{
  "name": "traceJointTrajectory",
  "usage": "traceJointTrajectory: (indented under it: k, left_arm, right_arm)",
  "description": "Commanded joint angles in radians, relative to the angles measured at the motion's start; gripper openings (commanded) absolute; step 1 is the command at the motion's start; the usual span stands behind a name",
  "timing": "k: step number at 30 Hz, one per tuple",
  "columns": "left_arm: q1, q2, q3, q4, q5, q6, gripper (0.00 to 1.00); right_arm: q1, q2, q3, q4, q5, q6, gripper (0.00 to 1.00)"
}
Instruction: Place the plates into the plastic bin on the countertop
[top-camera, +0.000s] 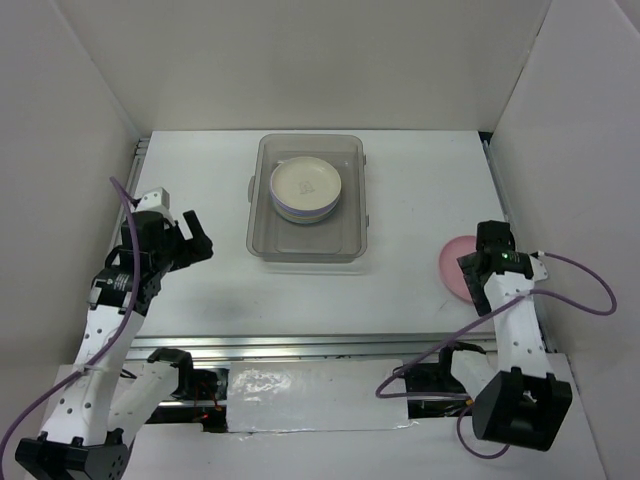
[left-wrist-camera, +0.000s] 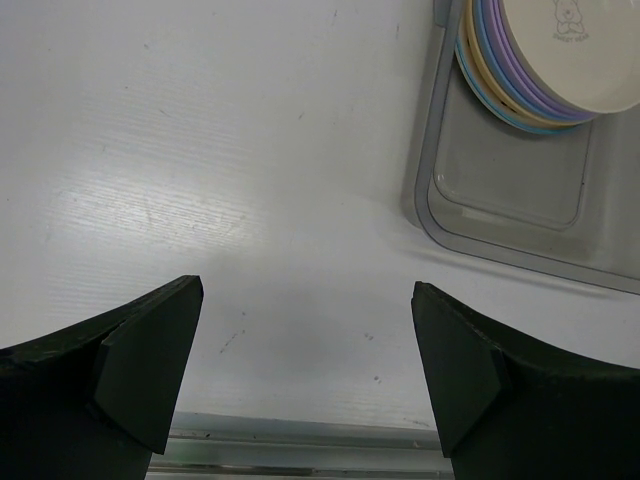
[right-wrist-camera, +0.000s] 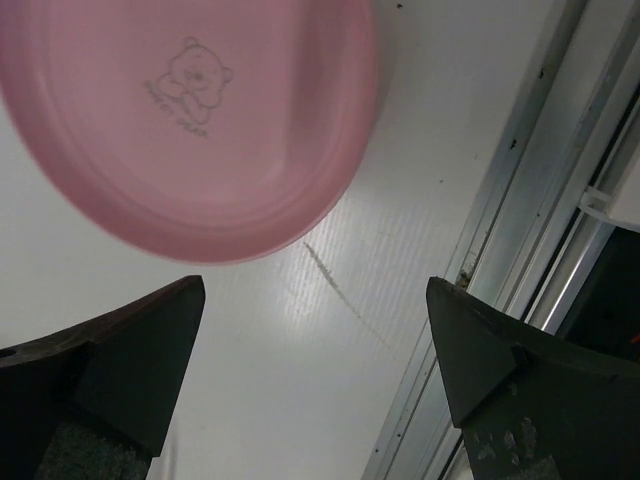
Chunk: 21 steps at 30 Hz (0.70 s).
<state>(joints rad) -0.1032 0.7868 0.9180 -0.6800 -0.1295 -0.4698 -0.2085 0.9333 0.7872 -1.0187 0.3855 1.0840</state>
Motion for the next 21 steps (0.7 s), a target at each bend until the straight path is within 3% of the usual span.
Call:
traceJointTrajectory:
  k: [1,9,21]
  left_arm:
    - [-0.033,0.003,0.002,0.025,-0.009,0.017,0.99]
    - [-0.070,0.015,-0.001,0.025,-0.012,0.017,0.99]
    - [-0.073,0.034,-0.001,0.022,-0.018,0.014,0.99]
  right_arm:
    - [-0.018,0.047,-0.037,0.035,0.044,0.062,1.00]
    - [-0.100,0.053,-0.098,0.179,0.006,0.071,1.00]
    - [-0.175,0.301,-0.088,0.315,-0.023,0.053,1.00]
